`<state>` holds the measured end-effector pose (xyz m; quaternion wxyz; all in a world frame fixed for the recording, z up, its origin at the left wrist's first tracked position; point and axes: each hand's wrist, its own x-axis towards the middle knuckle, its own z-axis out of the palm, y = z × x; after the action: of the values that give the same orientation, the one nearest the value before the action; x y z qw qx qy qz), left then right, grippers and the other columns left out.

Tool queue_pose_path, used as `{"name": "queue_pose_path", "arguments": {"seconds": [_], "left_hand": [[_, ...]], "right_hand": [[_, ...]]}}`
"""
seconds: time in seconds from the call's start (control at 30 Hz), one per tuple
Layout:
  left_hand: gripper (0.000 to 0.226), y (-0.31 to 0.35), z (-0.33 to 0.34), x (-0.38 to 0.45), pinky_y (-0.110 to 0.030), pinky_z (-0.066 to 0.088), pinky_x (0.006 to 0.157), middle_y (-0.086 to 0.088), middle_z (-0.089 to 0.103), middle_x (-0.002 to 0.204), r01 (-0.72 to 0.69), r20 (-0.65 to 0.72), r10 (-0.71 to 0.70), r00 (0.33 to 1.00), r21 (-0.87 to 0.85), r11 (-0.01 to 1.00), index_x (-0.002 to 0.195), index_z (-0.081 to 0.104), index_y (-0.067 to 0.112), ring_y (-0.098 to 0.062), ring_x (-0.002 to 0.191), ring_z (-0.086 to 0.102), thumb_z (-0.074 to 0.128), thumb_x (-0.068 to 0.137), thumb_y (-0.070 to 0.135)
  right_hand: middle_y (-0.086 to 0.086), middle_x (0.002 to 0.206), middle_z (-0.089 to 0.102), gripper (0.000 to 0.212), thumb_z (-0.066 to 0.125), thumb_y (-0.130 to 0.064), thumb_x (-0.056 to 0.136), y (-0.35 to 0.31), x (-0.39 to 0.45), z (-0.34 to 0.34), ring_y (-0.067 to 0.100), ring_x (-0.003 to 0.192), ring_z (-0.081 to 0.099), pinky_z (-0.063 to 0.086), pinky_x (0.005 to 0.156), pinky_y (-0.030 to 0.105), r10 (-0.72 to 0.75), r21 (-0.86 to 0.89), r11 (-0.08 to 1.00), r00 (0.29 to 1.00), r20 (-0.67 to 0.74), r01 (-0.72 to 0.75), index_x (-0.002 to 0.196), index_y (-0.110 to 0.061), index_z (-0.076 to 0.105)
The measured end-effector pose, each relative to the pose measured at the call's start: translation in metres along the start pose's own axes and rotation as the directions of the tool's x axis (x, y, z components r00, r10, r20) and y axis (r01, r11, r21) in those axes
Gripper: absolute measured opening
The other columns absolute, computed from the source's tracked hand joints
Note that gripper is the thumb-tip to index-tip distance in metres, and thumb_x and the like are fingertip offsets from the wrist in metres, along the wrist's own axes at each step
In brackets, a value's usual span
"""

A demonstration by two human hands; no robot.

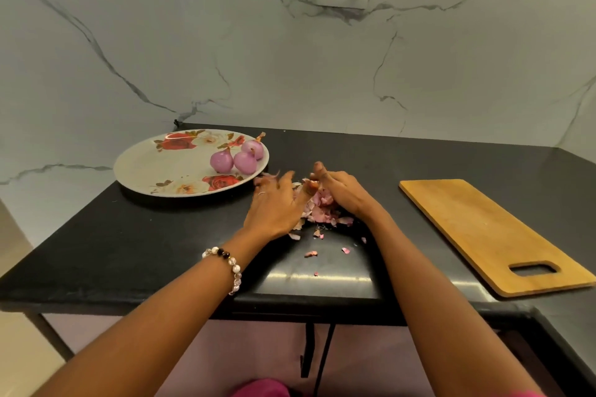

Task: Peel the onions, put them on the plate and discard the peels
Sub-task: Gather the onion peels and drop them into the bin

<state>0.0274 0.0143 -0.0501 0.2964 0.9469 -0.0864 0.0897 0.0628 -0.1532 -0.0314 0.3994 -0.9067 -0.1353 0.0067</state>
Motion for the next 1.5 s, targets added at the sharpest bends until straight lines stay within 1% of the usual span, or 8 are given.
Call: {"name": "queue_pose_path", "arguments": {"seconds": [0.2,0.3,0.5,0.7,0.9,1.13,1.3,1.5], "left_hand": [[0.08,0.0,-0.01,-0.01,-0.007,0.045,0.073,0.009,0.065,0.1,-0.224,-0.229,0.139,0.964,-0.405,0.887,0.121,0.061,0.017,0.004,0.087,0.059,0.035,0.078,0.078],[0.05,-0.011,-0.006,-0.002,-0.024,0.045,0.071,0.001,0.067,0.093,-0.149,-0.368,0.033,0.929,-0.292,0.945,0.1,0.068,0.013,-0.014,0.088,0.062,0.042,0.094,0.055],[0.093,-0.014,0.002,0.028,-0.047,0.028,0.112,-0.017,0.035,0.149,0.055,-0.087,-0.069,0.994,-0.151,0.987,0.142,0.038,0.006,-0.032,0.138,0.031,0.017,0.083,0.075],[0.12,-0.002,-0.003,0.045,-0.05,0.015,0.117,-0.014,0.02,0.157,0.109,0.047,-0.103,0.994,-0.166,0.98,0.152,0.015,0.015,-0.03,0.146,0.016,-0.003,0.061,0.092],[0.106,0.005,-0.013,0.03,-0.038,0.045,0.096,-0.007,0.067,0.114,0.023,0.087,0.018,0.996,-0.451,0.892,0.121,0.058,0.014,-0.023,0.109,0.06,0.01,0.066,0.091],[0.095,0.015,-0.013,0.002,-0.035,0.04,0.1,0.002,0.062,0.116,0.076,0.086,-0.028,0.996,-0.63,0.773,0.12,0.059,0.023,-0.015,0.11,0.055,0.016,0.069,0.091],[0.064,0.063,0.006,-0.003,-0.04,0.044,0.095,-0.011,0.065,0.111,0.191,-0.023,-0.243,0.97,-0.546,0.815,0.107,0.063,0.017,-0.029,0.108,0.057,0.015,0.098,0.058],[0.053,0.075,0.014,0.002,-0.039,0.052,0.087,-0.002,0.068,0.087,0.212,-0.02,-0.438,0.899,-0.854,0.475,0.076,0.064,0.022,-0.023,0.092,0.065,0.029,0.099,0.053]], "right_hand": [[-0.002,0.11,0.074,0.072,0.022,-0.068,0.092,0.015,0.001,-0.009,0.011,0.108,0.066,0.045,0.102,0.032,-0.047,0.292,0.95,0.974,-0.223,0.113,0.101,-0.022,0.077],[0.004,0.117,0.072,0.073,0.022,-0.067,0.091,0.013,0.003,-0.007,0.013,0.11,0.064,0.044,0.101,0.032,-0.033,0.283,0.953,0.964,-0.265,0.11,0.104,-0.02,0.076],[0.008,0.135,0.062,0.09,0.015,-0.074,0.085,0.011,0.004,-0.006,0.023,0.128,0.053,0.034,0.115,0.041,0.03,0.186,0.983,0.987,-0.159,0.0,0.127,-0.014,0.066],[0.006,0.149,0.051,0.089,0.017,-0.072,0.086,0.01,0.0,-0.005,0.02,0.138,0.045,0.029,0.118,0.037,-0.013,0.14,0.99,1.0,-0.013,0.015,0.142,-0.012,0.052],[0.006,0.132,0.064,0.077,0.011,-0.058,0.101,0.01,-0.009,-0.009,0.012,0.118,0.061,0.04,0.107,0.026,-0.04,0.247,0.968,0.998,-0.039,0.048,0.133,-0.01,0.062],[0.014,0.138,0.059,0.093,0.013,-0.073,0.089,-0.004,-0.039,0.003,0.027,0.128,0.054,0.038,0.111,0.042,0.159,0.313,0.946,0.961,-0.224,-0.084,0.132,-0.005,0.06],[0.009,0.099,0.073,0.073,0.018,-0.067,0.099,-0.028,-0.036,0.03,0.027,0.1,0.067,0.053,0.09,0.044,0.169,0.269,0.959,0.943,-0.286,-0.09,0.101,-0.017,0.071],[0.004,0.073,0.073,0.062,0.035,-0.058,0.102,-0.045,-0.025,0.041,0.02,0.077,0.071,0.058,0.082,0.043,0.409,0.788,0.613,0.879,-0.247,-0.064,0.074,-0.016,0.071]]}}
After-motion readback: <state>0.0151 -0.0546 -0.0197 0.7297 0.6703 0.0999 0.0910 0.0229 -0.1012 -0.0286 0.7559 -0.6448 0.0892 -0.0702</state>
